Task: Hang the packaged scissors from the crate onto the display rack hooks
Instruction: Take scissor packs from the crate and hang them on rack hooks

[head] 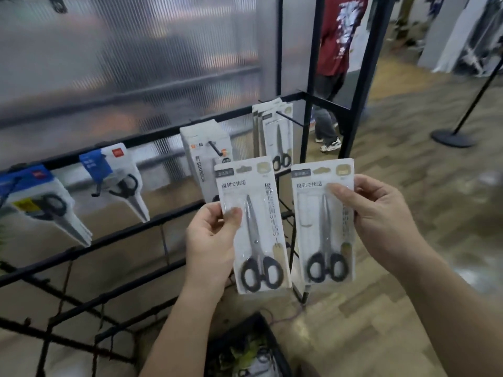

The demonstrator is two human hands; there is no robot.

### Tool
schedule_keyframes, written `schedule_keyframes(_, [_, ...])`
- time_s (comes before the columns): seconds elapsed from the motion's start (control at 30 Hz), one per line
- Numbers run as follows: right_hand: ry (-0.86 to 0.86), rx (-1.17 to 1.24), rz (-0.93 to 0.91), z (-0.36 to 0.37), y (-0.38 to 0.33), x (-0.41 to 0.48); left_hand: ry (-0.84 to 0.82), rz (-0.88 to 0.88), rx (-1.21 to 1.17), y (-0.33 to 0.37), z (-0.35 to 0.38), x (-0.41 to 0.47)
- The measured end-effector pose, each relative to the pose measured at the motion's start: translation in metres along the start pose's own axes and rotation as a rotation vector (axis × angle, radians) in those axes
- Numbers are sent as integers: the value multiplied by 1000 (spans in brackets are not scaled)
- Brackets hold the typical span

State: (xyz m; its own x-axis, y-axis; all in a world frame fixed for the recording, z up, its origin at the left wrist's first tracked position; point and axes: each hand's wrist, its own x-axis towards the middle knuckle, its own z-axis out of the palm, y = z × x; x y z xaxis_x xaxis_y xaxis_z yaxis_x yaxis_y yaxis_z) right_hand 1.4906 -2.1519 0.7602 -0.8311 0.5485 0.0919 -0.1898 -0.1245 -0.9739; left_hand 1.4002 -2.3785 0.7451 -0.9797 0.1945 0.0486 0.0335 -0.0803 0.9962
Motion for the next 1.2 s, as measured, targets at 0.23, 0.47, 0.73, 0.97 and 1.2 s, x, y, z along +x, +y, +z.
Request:
schedule_keyframes(0.23, [24,-26,58,-7,5,63,45,-6,62,6,32,30])
schedule_keyframes(0.47, [-103,-21,114,-21,12,123,136,-11,140,7,72,53])
schedule_keyframes(0.73, [-81,27,161,-25,13,168,132,-27,162,7,103,72])
schedule_keyframes(0.97, [-106,4,155,-14,13,190,157,26,154,5,109,81])
schedule_keyframes(1.2, [-87,-89,108,-12,16,203,178,18,138,-5,113,87])
